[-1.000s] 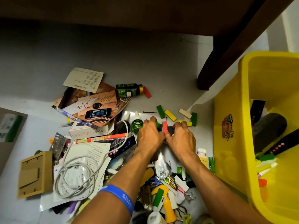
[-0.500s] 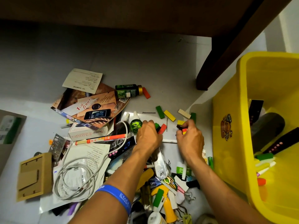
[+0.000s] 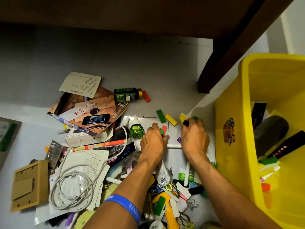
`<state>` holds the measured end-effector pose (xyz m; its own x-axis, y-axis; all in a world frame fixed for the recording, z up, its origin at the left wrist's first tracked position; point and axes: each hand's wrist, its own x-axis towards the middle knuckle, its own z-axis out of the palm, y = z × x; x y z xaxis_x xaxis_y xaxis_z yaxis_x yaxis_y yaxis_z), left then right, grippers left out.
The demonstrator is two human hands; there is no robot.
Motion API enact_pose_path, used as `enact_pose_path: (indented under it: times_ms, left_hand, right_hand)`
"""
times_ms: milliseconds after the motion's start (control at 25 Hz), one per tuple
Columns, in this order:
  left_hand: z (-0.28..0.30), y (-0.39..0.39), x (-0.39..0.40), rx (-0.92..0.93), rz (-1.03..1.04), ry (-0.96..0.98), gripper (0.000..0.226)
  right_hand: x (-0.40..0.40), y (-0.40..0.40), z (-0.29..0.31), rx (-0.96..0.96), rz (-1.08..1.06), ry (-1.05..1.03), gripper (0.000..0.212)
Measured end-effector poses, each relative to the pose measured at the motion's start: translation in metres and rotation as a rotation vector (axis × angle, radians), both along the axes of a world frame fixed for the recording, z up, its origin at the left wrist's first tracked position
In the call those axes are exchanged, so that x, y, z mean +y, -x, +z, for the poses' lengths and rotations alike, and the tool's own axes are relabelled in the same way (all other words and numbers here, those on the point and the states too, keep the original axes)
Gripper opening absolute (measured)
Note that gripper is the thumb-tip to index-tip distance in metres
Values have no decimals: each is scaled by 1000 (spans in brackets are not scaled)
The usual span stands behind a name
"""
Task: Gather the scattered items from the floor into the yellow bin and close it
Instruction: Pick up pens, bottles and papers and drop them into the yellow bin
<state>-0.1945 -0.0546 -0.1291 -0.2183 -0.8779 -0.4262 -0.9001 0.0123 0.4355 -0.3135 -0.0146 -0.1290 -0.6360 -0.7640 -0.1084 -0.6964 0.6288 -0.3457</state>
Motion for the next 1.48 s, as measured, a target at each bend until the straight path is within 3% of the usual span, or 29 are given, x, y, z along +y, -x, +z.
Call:
enact_pose_path:
  times_ms: [80, 400, 520, 600, 720, 840, 1000, 1120, 1240, 1480]
  left_hand:
    - [-2, -1, 1, -7, -5, 37, 28]
    - [13, 6, -34, 188, 120, 166, 20]
    - [6, 23, -52, 168, 67, 158, 26]
    - [-4, 26, -59, 120, 36, 112, 28]
    - [-10, 28, -58, 94, 3, 95, 28]
    - [-5, 20, -53, 106, 20, 113, 28]
    - [3, 9, -52, 152, 149, 200, 21]
    - [0, 14, -46, 134, 89, 155, 27]
    - [-5, 22, -44, 88, 67, 105, 33]
    - [-3, 12, -45, 39, 47, 90, 25]
  right_hand:
    - [-19, 8, 1, 52, -4, 7, 24]
    - [-38, 12, -6, 36, 172, -292, 37]
    - [-29, 10, -3, -51, -73, -34, 19]
    - [-19, 14, -3, -120, -291, 110, 20]
    - [-7, 24, -6, -174, -433, 10, 26]
    - [-3, 21, -13, -157, -337, -120, 32]
    - [-5, 17, -14, -161, -327, -119, 28]
    - [-5, 12, -6, -182, -342, 2, 24]
    - [-22, 5, 3, -172, -157, 181, 20]
    - [-42, -5, -7, -27, 191, -158, 20]
